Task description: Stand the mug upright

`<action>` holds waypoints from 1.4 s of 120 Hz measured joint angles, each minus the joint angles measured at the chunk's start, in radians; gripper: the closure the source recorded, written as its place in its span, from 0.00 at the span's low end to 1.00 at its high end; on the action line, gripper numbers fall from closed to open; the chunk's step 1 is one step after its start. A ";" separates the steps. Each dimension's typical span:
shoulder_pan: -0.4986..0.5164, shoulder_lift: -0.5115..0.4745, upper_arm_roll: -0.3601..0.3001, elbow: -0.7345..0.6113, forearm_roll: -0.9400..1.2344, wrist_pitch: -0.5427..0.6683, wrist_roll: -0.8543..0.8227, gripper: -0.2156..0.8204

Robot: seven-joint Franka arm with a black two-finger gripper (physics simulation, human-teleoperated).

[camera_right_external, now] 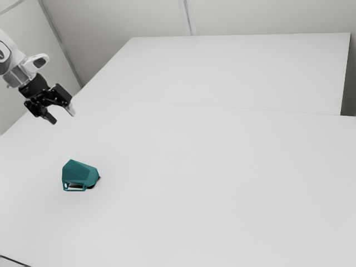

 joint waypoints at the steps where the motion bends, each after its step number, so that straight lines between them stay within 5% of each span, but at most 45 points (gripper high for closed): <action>1: 0.000 0.000 0.004 -0.003 -0.006 0.000 0.003 0.23; 58: 0.043 0.109 0.198 -0.051 -0.277 -0.171 0.246 0.23; 168: 0.215 0.463 0.248 -0.023 -0.598 -0.357 0.709 0.23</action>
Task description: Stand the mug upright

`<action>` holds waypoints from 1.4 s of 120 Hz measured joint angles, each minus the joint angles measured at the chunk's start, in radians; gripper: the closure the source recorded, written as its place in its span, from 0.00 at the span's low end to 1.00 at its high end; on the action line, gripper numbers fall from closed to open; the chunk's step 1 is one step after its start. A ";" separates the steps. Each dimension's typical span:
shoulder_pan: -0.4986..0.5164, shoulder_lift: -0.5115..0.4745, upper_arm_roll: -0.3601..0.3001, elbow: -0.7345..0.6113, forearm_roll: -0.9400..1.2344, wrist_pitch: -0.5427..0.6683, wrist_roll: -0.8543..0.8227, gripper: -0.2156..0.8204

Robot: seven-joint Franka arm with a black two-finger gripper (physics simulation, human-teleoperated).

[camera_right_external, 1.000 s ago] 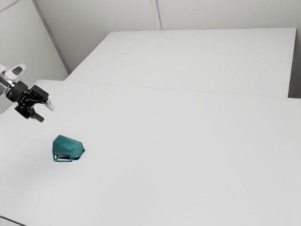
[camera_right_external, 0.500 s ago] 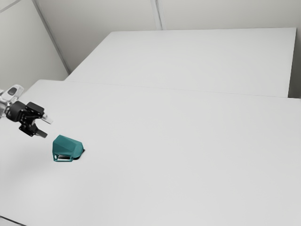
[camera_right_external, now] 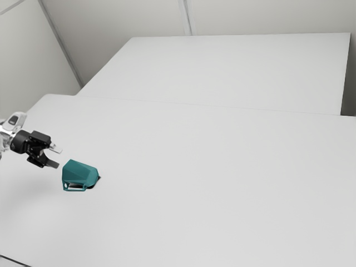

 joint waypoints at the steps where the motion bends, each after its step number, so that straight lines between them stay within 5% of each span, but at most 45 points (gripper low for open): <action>1: 0.002 0.003 -0.001 0.002 -0.001 -0.001 0.003 0.23; 145: 0.125 0.283 -0.111 0.185 -0.154 -0.083 0.233 0.23; 168: 0.127 0.287 -0.122 0.181 -0.156 -0.089 0.244 0.37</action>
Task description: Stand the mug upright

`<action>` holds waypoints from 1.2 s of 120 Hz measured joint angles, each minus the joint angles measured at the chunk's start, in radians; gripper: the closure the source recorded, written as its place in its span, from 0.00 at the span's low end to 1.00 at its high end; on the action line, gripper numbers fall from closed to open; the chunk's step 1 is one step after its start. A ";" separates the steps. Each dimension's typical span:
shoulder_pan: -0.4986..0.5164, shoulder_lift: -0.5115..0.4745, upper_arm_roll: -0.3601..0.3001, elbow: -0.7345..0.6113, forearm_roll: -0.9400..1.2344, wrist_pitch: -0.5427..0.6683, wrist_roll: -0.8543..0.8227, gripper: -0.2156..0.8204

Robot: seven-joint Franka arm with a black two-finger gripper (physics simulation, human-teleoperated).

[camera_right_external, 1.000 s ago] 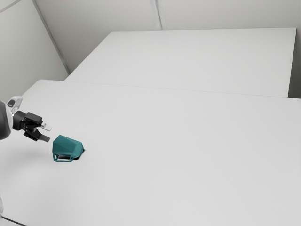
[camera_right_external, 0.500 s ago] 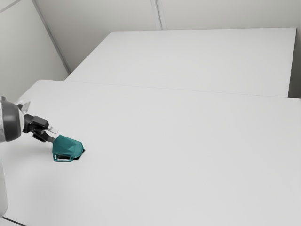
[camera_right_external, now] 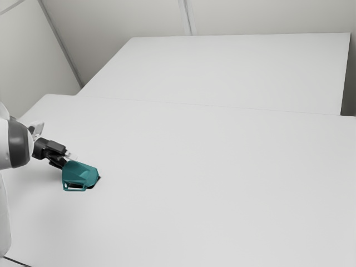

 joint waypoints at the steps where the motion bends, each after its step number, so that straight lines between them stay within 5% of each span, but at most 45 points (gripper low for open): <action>1: 0.000 0.000 0.000 0.000 0.000 0.000 0.000 0.38; 25: 0.000 0.005 -0.005 0.000 -0.001 -0.003 0.008 0.64; 54: 0.000 0.007 -0.013 -0.001 -0.003 -0.007 0.013 0.81; 113: -0.005 -0.014 -0.013 -0.002 -0.059 -0.086 0.023 0.95; 144: -0.066 -0.118 -0.004 -0.003 -0.065 -0.112 0.020 0.97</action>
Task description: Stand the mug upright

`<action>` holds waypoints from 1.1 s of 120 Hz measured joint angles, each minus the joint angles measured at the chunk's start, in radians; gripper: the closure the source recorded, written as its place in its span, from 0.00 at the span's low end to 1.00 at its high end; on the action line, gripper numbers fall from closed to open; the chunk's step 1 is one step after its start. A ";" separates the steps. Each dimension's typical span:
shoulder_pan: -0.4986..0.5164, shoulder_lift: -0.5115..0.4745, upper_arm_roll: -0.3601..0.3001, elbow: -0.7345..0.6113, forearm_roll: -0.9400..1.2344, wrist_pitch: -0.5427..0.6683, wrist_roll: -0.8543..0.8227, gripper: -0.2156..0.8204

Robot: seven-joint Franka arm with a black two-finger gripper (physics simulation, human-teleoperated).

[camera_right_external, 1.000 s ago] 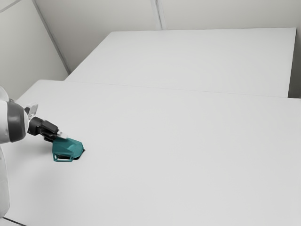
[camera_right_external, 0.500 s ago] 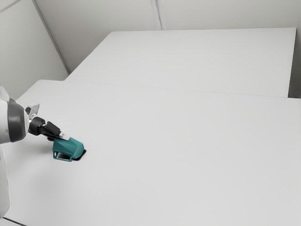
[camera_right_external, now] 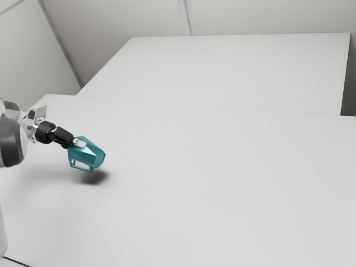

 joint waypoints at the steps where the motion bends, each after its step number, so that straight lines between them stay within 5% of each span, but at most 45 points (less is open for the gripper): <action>1: -0.003 -0.004 0.000 0.000 0.002 0.001 0.000 0.97; 29: -0.068 -0.129 -0.057 0.008 0.127 0.128 -0.043 0.97; 71: -0.100 -0.274 -0.301 0.022 0.483 0.465 -0.170 0.97; 99: -0.104 -0.286 -0.407 0.063 0.720 0.654 -0.280 0.97; 132: -0.135 -0.277 -0.460 0.057 0.827 0.778 -0.400 0.97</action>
